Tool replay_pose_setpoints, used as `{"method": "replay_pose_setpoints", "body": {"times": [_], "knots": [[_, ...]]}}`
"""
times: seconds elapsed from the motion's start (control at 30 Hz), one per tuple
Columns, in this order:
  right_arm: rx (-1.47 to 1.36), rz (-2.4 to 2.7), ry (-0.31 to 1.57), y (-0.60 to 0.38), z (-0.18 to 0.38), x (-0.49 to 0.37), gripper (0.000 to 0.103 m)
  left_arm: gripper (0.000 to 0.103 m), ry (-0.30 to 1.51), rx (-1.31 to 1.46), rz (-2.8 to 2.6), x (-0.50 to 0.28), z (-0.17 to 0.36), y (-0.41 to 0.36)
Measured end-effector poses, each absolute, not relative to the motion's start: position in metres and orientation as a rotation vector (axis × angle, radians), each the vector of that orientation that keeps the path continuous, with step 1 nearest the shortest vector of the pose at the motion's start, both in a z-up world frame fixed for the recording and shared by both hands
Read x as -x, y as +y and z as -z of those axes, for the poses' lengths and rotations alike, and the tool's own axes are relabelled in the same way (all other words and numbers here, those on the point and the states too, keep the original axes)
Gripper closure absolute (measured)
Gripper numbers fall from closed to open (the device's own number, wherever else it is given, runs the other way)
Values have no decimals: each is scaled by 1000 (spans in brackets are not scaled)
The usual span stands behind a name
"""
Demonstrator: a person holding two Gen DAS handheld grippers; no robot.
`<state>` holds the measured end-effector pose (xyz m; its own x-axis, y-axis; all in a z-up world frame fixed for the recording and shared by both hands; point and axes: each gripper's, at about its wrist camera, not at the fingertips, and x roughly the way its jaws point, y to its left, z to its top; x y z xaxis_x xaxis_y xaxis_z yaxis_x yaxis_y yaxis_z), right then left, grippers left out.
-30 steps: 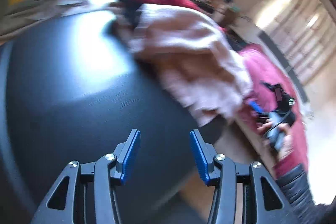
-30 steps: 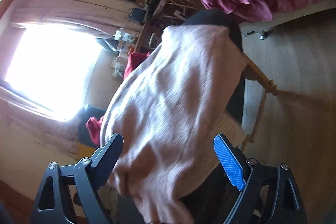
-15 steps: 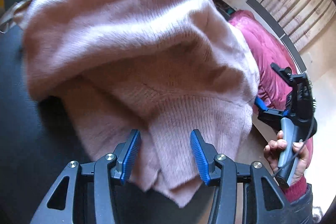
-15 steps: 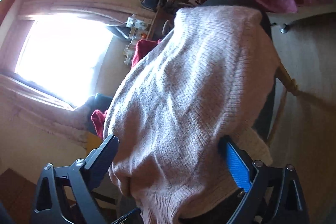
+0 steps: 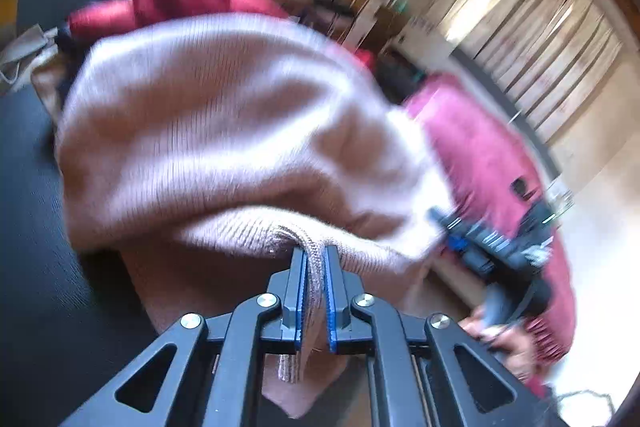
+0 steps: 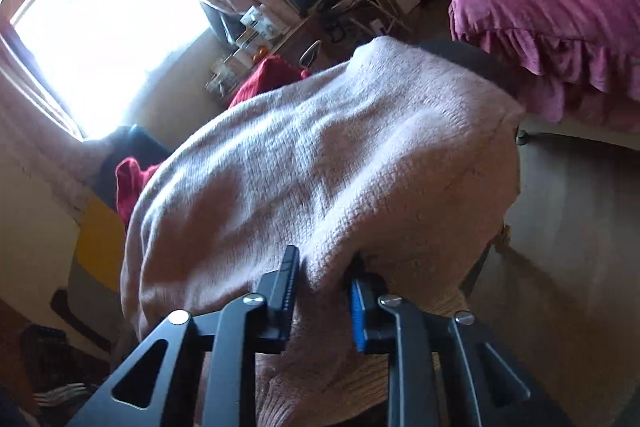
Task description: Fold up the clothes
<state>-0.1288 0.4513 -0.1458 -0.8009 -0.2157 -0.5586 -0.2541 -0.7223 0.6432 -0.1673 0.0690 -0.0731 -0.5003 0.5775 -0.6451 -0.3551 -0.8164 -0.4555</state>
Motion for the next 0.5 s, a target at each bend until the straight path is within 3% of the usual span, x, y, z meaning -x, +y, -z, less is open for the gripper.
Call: {"method": "replay_pose_setpoints", "body": {"times": [0.33,0.5], "knots": [[900,-3011,1105,386,71,135,86,97,-538,799,-2378,131,-17,14],[919,-3217,1109,310,38,138,86,97,-617,738,-2459,96,-33,-46]]}}
